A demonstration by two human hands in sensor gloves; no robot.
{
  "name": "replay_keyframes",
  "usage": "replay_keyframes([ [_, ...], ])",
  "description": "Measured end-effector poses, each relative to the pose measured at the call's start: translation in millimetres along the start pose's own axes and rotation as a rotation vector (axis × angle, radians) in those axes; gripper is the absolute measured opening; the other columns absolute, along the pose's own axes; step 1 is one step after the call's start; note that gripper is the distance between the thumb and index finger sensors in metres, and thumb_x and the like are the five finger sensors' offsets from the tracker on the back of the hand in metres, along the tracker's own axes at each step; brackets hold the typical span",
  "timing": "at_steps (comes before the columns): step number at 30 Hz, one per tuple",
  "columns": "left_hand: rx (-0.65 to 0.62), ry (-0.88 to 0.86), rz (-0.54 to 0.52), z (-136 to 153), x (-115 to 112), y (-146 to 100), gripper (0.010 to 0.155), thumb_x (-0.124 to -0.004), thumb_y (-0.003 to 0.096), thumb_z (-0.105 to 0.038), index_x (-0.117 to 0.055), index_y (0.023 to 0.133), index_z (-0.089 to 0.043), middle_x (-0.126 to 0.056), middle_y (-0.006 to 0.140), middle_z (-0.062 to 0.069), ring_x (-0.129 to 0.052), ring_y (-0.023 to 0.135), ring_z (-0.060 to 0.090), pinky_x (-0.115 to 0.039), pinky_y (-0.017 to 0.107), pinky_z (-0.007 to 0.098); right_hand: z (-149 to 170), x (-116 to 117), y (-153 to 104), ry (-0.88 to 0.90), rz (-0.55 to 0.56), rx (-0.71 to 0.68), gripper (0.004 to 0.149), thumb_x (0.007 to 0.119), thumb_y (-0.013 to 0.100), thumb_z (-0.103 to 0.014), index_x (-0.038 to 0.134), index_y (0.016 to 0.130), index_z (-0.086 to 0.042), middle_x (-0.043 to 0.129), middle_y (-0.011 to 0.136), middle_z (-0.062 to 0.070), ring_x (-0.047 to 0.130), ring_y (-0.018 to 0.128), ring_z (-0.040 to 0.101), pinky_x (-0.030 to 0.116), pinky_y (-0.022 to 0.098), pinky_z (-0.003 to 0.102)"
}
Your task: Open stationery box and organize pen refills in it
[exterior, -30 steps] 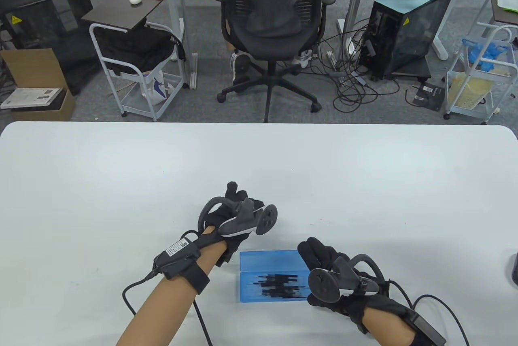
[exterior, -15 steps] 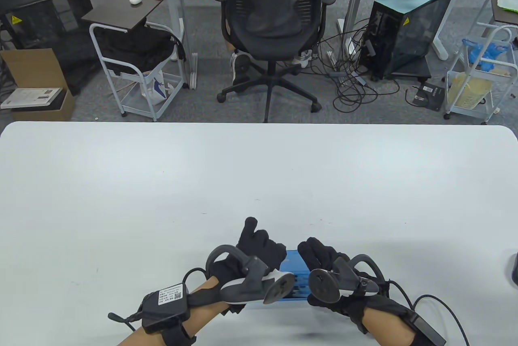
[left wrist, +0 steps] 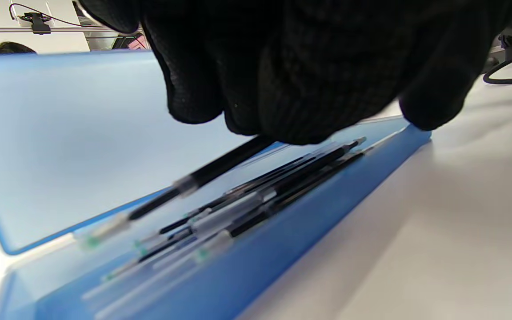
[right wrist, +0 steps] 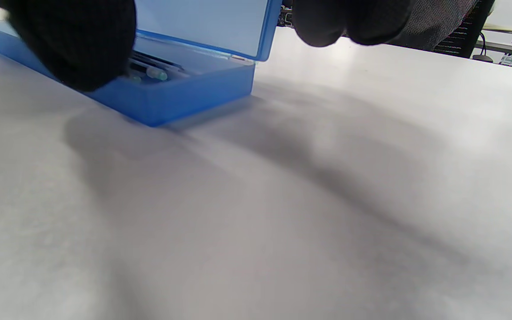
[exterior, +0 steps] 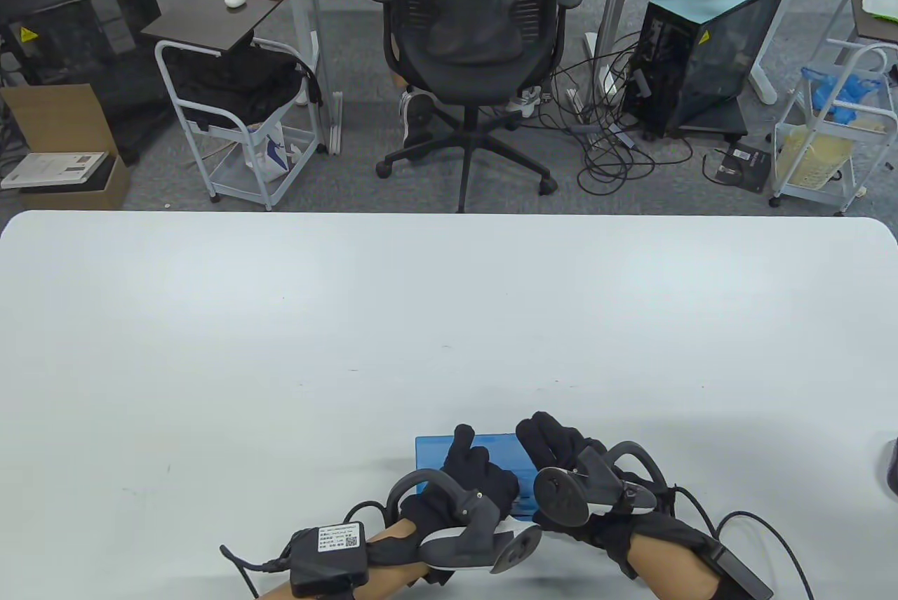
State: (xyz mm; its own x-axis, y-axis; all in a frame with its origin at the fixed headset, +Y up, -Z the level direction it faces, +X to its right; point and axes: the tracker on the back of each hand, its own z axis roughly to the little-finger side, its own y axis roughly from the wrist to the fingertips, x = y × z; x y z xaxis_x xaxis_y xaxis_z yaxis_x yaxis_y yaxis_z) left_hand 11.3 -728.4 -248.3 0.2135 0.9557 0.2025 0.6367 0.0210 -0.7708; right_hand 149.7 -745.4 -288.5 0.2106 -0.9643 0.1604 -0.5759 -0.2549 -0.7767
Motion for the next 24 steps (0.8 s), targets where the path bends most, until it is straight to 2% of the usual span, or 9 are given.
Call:
replay_keyframes([
  [9, 0.0, 0.029, 0.036, -5.2, -8.1, 6.2, 0.056, -0.093, 0.0459, -0.031, -0.075, 0.099, -0.021, -0.095, 0.088, -0.006, -0.09, 0.095, 0.024, -0.043, 0.085, 0.067, -0.1, 0.0, 0.0, 0.001, -0.001, 0.0, 0.12, 0.081, 0.044, -0.054, -0.009, 0.107, -0.006, 0.003, 0.116, 0.034, 0.051, 0.104, 0.058, 0.057, 0.073, 0.065],
  [14, -0.012, -0.006, 0.033, -0.9, -1.9, 2.9, 0.056, -0.093, 0.0466, -0.031, -0.075, 0.099, -0.023, -0.094, 0.089, -0.007, -0.089, 0.096, 0.024, -0.043, 0.085, 0.067, -0.1, 0.0, -0.1, 0.0, 0.0, 0.0, 0.12, 0.081, 0.044, -0.054, -0.009, 0.107, -0.006, 0.003, 0.116, 0.034, 0.051, 0.104, 0.058, 0.057, 0.073, 0.065],
  [19, 0.0, -0.095, -0.099, 16.1, 27.2, -6.3, 0.053, -0.093, 0.0464, -0.032, -0.078, 0.097, -0.025, -0.096, 0.087, -0.007, -0.091, 0.094, 0.023, -0.045, 0.086, 0.066, -0.6, 0.1, -0.5, -0.007, 0.004, 0.0, 0.12, 0.081, 0.044, -0.054, -0.009, 0.107, -0.006, 0.003, 0.116, 0.034, 0.052, 0.104, 0.058, 0.057, 0.073, 0.065],
  [24, 0.101, -0.126, -0.149, 44.0, 50.2, -3.8, 0.051, -0.093, 0.0469, -0.034, -0.08, 0.096, -0.025, -0.097, 0.087, -0.007, -0.091, 0.094, 0.023, -0.045, 0.086, 0.066, -4.7, -0.5, -2.9, -0.051, 0.027, 0.013, 0.119, 0.08, 0.044, -0.054, -0.007, 0.108, -0.004, 0.008, 0.117, 0.034, 0.054, 0.103, 0.057, 0.059, 0.072, 0.064],
])
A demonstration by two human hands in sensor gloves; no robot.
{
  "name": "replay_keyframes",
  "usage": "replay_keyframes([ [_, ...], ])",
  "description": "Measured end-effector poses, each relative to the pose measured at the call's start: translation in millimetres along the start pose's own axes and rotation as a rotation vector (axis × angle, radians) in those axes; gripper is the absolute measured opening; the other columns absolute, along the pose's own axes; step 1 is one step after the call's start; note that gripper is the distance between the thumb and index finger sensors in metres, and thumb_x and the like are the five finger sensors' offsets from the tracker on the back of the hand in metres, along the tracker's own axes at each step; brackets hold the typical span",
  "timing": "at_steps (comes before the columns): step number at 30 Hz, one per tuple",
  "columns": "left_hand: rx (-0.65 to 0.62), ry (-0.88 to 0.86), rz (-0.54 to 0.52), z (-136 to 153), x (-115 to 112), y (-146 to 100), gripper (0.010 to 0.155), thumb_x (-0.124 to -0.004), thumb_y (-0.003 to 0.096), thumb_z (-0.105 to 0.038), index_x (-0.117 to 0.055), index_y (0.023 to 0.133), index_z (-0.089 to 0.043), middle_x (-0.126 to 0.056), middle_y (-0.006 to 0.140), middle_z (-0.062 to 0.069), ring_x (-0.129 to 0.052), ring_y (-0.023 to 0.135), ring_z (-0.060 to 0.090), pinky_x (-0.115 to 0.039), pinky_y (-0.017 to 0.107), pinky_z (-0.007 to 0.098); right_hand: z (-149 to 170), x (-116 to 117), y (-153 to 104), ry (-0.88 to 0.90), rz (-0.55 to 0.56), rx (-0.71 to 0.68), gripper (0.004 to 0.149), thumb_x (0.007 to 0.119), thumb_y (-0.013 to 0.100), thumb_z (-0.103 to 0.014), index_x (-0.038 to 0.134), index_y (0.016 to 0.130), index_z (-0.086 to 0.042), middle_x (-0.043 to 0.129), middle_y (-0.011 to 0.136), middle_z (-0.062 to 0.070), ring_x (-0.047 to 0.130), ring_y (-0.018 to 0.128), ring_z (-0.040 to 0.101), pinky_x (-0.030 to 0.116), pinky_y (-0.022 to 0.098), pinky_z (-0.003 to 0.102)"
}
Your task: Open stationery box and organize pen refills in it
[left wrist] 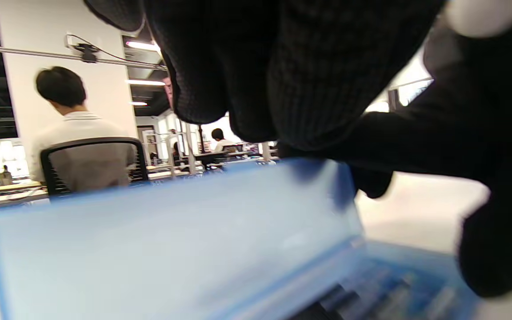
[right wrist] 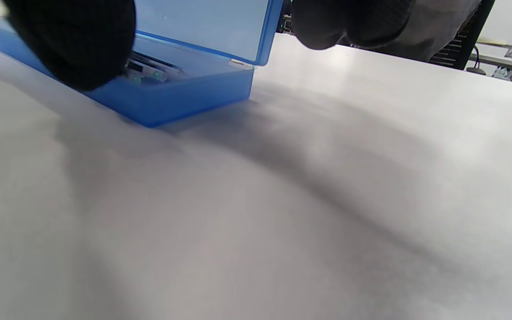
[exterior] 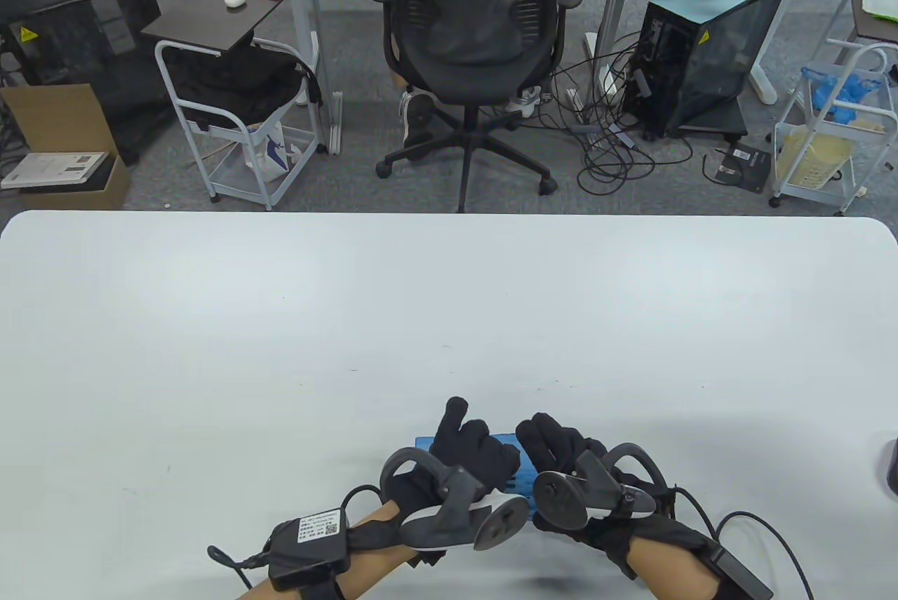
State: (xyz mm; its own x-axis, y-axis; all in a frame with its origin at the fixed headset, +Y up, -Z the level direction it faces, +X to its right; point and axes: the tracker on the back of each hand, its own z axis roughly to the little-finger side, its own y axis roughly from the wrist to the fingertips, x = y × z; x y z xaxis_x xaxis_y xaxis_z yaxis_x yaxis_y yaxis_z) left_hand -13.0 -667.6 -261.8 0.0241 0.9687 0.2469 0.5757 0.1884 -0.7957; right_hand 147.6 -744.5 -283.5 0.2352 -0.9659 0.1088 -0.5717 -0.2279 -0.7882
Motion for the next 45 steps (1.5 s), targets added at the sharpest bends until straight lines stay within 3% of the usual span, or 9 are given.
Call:
replay_keyframes([
  [7, 0.135, -0.025, 0.069, 39.7, 6.7, 23.3, 0.054, -0.095, 0.045, -0.036, -0.08, 0.096, -0.027, -0.097, 0.089, -0.008, -0.09, 0.096, 0.022, -0.043, 0.087, 0.066, -4.8, -0.6, -2.9, -0.048, 0.023, 0.01, 0.118, 0.08, 0.044, -0.055, -0.004, 0.108, -0.003, 0.014, 0.118, 0.034, 0.057, 0.103, 0.056, 0.06, 0.071, 0.064],
  [17, 0.205, 0.019, 0.243, 74.5, -25.1, 58.4, 0.069, -0.099, 0.0359, -0.044, -0.077, 0.099, -0.029, -0.094, 0.093, -0.009, -0.086, 0.1, 0.021, -0.038, 0.088, 0.067, -7.9, -0.2, -5.1, -0.077, 0.045, 0.012, 0.116, 0.08, 0.044, -0.054, -0.003, 0.108, -0.002, 0.018, 0.117, 0.034, 0.059, 0.102, 0.055, 0.061, 0.071, 0.063],
  [32, 0.016, -0.058, 0.463, 79.5, -82.6, 83.7, 0.078, -0.102, 0.027, -0.049, -0.076, 0.099, -0.033, -0.093, 0.095, -0.013, -0.083, 0.104, 0.019, -0.032, 0.089, 0.066, -11.0, -0.4, -6.4, -0.097, 0.057, 0.013, 0.115, 0.08, 0.044, -0.054, -0.002, 0.107, -0.002, 0.02, 0.117, 0.033, 0.06, 0.102, 0.054, 0.062, 0.071, 0.063],
  [45, -0.104, -0.1, 0.494, 82.2, -91.2, 86.9, 0.079, -0.102, 0.0254, -0.05, -0.076, 0.098, -0.035, -0.092, 0.096, -0.016, -0.081, 0.105, 0.018, -0.03, 0.089, 0.065, -11.6, -0.1, -6.5, -0.093, 0.053, 0.01, 0.115, 0.079, 0.045, -0.053, -0.002, 0.107, -0.002, 0.019, 0.117, 0.033, 0.06, 0.102, 0.054, 0.062, 0.071, 0.063],
])
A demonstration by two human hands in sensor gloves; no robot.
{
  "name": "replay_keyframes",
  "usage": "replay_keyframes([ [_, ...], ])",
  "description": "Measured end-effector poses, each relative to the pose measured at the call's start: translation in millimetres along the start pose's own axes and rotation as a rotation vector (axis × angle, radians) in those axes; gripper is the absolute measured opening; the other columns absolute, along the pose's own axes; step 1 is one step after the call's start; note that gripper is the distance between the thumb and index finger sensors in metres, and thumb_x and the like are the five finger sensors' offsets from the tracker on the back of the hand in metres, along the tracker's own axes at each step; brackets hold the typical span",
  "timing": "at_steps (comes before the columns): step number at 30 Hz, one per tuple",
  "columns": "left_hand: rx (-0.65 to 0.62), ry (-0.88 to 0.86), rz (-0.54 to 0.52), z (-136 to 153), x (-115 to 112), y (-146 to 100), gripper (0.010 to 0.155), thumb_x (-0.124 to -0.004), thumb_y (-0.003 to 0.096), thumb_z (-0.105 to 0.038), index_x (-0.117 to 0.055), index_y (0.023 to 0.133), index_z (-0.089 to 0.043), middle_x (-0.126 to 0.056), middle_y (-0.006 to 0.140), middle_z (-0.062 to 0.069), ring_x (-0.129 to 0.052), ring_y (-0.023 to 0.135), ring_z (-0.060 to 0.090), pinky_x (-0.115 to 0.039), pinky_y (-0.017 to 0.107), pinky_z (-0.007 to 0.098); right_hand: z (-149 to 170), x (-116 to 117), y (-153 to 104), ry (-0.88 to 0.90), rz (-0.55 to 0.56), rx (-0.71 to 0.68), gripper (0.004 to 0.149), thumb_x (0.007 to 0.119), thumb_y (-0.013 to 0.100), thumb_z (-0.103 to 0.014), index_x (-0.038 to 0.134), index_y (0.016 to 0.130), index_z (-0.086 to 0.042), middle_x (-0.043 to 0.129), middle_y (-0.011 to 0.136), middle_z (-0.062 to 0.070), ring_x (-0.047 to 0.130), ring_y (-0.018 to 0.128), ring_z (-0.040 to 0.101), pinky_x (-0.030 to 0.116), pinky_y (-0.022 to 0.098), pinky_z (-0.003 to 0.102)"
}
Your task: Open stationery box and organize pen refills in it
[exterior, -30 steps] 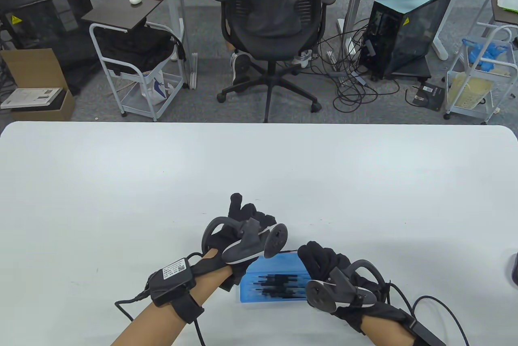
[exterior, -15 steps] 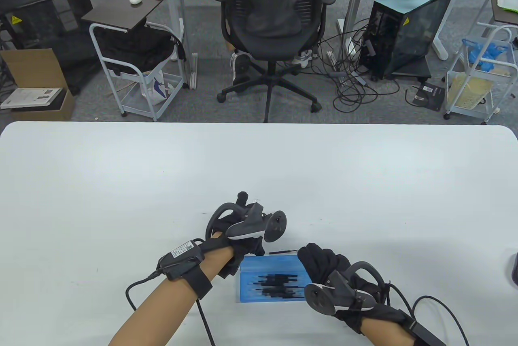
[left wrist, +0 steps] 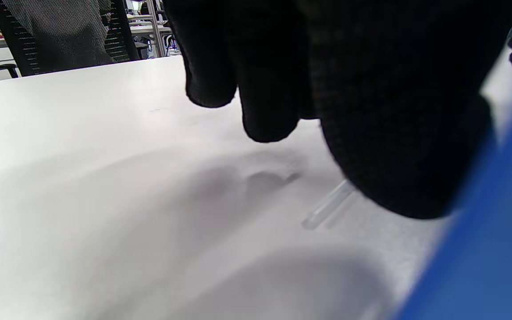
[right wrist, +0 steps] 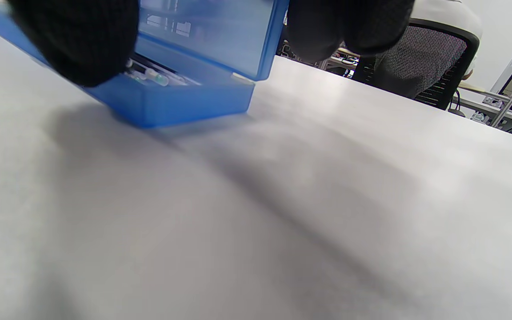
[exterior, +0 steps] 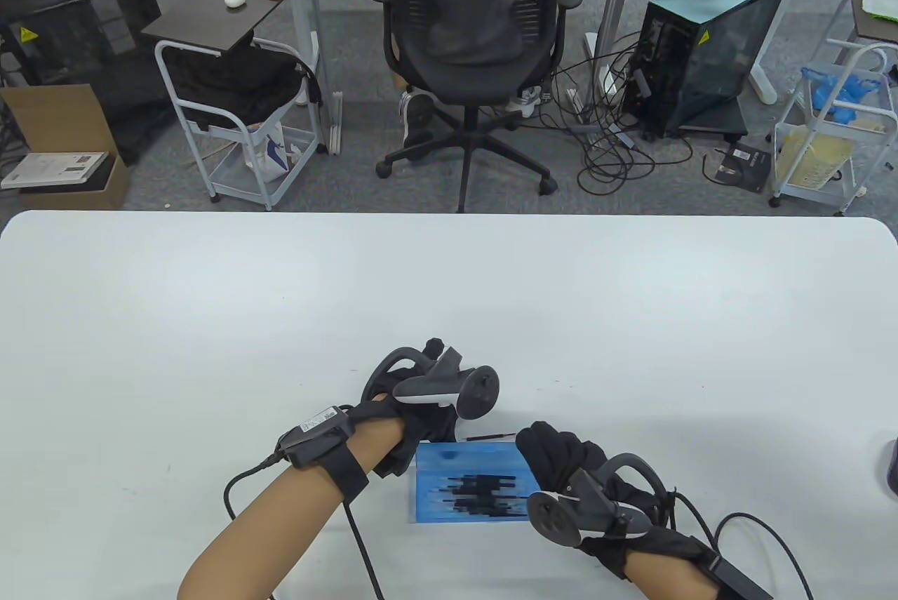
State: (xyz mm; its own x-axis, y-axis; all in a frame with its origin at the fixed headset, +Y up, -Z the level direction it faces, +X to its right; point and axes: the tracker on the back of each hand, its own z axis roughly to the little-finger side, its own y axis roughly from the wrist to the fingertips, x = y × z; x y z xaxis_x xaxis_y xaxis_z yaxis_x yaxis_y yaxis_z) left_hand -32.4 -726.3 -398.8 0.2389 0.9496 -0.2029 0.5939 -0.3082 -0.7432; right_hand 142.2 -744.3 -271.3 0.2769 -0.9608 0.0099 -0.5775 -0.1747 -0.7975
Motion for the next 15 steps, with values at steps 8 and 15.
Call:
replay_keyframes([
  [8, -0.067, -0.001, -0.038, -2.4, -12.5, 4.1, 0.074, -0.102, 0.0259, -0.048, -0.079, 0.095, -0.035, -0.095, 0.092, -0.016, -0.085, 0.102, 0.015, -0.032, 0.09, 0.063, 0.4, 0.1, 0.1, 0.004, -0.005, -0.004, 0.115, 0.08, 0.045, -0.052, -0.003, 0.107, -0.002, 0.018, 0.117, 0.032, 0.06, 0.102, 0.054, 0.062, 0.071, 0.063],
  [15, -0.092, -0.027, -0.074, -0.2, -18.0, 4.6, 0.064, -0.103, 0.0304, -0.042, -0.084, 0.091, -0.035, -0.099, 0.087, -0.016, -0.089, 0.098, 0.011, -0.035, 0.091, 0.061, 0.7, 0.2, 0.0, 0.006, -0.009, -0.005, 0.115, 0.08, 0.045, -0.052, -0.003, 0.107, -0.002, 0.018, 0.117, 0.032, 0.06, 0.102, 0.054, 0.062, 0.071, 0.063],
])
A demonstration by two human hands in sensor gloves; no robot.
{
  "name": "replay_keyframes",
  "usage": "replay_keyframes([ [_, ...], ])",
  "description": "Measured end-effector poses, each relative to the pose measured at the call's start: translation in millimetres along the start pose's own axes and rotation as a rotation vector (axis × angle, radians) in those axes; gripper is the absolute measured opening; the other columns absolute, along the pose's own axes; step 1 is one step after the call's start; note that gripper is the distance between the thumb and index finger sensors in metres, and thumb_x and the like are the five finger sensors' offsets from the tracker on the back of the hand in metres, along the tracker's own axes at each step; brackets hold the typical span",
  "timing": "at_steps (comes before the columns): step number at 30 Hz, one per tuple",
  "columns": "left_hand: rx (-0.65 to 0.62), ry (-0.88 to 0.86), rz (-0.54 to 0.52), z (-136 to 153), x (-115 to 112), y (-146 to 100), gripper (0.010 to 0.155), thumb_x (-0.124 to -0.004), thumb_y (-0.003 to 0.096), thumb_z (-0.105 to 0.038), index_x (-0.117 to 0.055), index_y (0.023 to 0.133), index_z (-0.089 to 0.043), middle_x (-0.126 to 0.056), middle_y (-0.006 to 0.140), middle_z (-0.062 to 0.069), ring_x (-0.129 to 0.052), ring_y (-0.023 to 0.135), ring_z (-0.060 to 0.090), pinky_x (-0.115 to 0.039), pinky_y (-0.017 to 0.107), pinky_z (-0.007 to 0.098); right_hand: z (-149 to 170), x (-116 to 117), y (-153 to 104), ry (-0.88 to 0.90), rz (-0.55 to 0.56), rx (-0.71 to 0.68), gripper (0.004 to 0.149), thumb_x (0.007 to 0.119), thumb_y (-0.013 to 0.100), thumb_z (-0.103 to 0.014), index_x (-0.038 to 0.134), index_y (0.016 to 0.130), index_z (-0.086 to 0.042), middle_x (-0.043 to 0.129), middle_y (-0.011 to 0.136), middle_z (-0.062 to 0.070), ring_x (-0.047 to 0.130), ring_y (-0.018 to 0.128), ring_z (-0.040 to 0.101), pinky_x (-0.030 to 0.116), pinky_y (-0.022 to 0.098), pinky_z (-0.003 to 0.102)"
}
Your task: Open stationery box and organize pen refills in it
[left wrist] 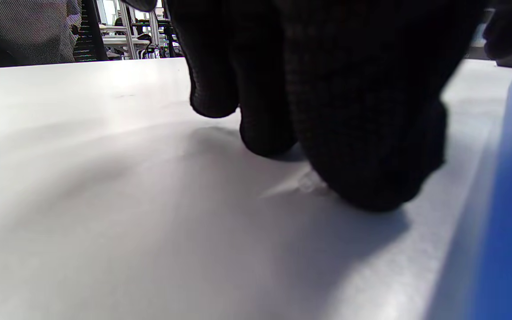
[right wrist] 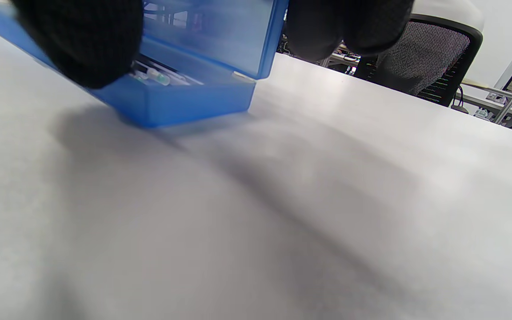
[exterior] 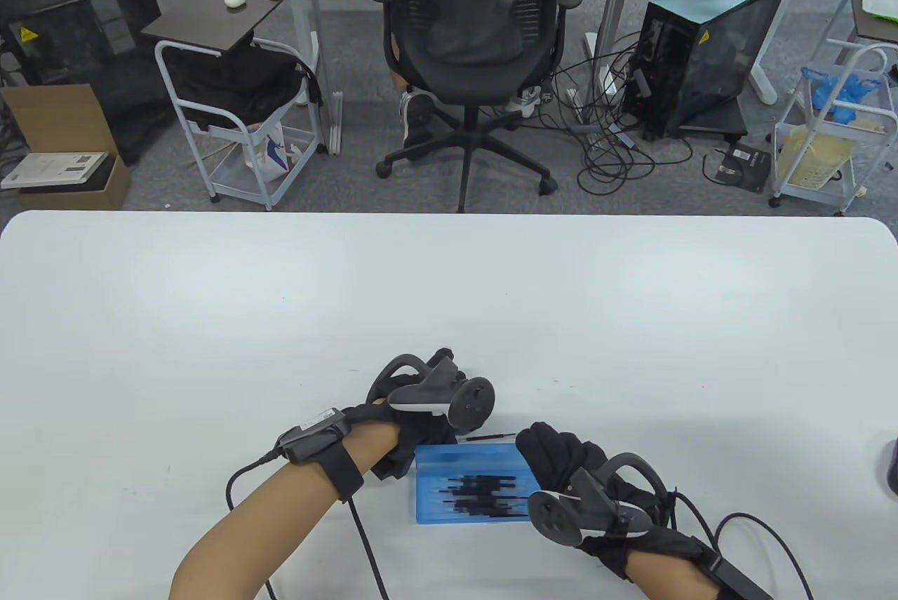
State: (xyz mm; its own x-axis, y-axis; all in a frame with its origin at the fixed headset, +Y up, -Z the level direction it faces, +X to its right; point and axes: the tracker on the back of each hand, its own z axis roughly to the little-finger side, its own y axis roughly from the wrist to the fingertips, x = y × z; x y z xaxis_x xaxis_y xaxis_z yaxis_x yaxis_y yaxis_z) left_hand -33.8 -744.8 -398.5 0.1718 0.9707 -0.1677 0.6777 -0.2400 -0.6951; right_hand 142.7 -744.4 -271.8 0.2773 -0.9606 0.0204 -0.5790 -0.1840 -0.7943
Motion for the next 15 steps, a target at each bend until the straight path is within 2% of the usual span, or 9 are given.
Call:
replay_keyframes([
  [9, -0.015, -0.048, -0.028, 2.2, -2.9, -1.7, 0.05, -0.102, 0.0395, -0.032, -0.087, 0.087, -0.034, -0.102, 0.083, -0.014, -0.093, 0.094, 0.009, -0.039, 0.09, 0.061, 0.1, 0.0, -0.2, 0.001, -0.002, 0.0, 0.115, 0.08, 0.045, -0.052, -0.003, 0.106, -0.002, 0.018, 0.117, 0.032, 0.06, 0.102, 0.054, 0.062, 0.071, 0.063],
  [15, -0.023, -0.033, -0.029, -0.5, -5.3, -1.7, 0.053, -0.101, 0.0411, -0.032, -0.084, 0.091, -0.028, -0.1, 0.083, -0.011, -0.093, 0.094, 0.013, -0.04, 0.089, 0.064, 0.2, 0.0, -0.3, -0.001, -0.004, 0.0, 0.115, 0.08, 0.045, -0.052, -0.003, 0.106, -0.002, 0.018, 0.117, 0.032, 0.06, 0.102, 0.054, 0.062, 0.071, 0.063],
])
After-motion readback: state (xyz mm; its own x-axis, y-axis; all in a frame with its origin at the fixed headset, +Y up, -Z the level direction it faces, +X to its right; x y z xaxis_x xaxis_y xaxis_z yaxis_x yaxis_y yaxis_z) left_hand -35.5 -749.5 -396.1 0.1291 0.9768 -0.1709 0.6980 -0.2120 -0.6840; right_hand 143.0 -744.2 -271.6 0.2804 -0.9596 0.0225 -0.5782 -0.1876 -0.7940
